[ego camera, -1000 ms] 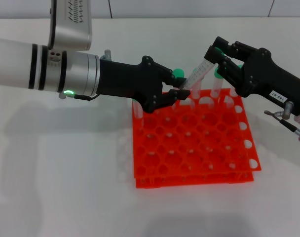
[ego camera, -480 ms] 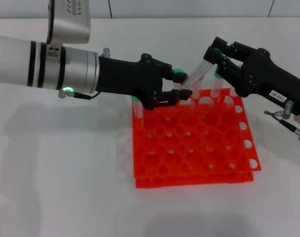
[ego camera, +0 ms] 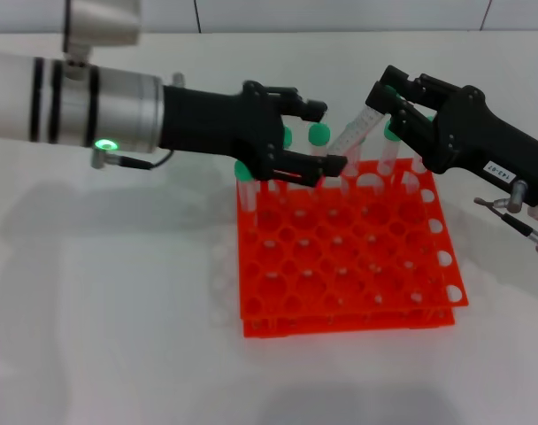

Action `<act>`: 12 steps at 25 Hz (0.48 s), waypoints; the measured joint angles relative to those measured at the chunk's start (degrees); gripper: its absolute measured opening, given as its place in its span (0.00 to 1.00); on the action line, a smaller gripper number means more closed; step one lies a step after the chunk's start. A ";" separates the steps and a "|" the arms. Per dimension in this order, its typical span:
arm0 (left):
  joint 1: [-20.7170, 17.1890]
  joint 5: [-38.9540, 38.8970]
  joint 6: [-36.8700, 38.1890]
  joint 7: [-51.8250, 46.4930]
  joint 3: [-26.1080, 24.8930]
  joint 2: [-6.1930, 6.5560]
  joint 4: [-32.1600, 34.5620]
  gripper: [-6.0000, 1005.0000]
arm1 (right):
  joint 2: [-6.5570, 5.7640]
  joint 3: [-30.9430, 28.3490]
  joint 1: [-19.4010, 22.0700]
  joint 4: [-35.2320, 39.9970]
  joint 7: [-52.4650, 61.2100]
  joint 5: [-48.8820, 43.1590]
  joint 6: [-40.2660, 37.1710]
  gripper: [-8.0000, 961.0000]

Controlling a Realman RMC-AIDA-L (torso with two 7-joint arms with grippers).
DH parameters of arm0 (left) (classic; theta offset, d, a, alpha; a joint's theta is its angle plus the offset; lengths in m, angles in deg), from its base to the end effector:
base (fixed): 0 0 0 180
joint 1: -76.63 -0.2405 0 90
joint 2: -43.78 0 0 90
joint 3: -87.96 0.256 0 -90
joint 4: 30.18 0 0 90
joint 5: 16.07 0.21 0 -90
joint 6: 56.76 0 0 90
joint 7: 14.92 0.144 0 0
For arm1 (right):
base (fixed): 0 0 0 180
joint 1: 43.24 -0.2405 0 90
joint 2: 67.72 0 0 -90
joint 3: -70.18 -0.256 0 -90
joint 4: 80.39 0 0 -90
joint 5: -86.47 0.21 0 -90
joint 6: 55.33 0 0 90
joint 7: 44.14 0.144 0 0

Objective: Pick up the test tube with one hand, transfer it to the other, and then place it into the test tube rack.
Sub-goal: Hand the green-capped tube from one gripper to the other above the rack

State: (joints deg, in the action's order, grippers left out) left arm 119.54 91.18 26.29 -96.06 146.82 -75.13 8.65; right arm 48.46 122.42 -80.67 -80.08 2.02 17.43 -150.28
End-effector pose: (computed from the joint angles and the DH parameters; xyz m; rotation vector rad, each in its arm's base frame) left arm -0.1615 0.3746 -0.0344 -2.9624 -0.2127 -0.6046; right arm 0.2221 0.3255 -0.0258 -2.3168 0.4221 1.3823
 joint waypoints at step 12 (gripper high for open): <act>-13.05 1.30 10.94 -27.97 0.06 0.27 32.14 0.87 | -0.53 3.30 3.77 8.92 6.35 -0.47 0.13 0.27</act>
State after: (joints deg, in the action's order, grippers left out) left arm 106.49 92.49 37.23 -124.03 146.88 -74.86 40.79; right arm 47.93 125.72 -76.89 -71.16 8.37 16.96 -150.14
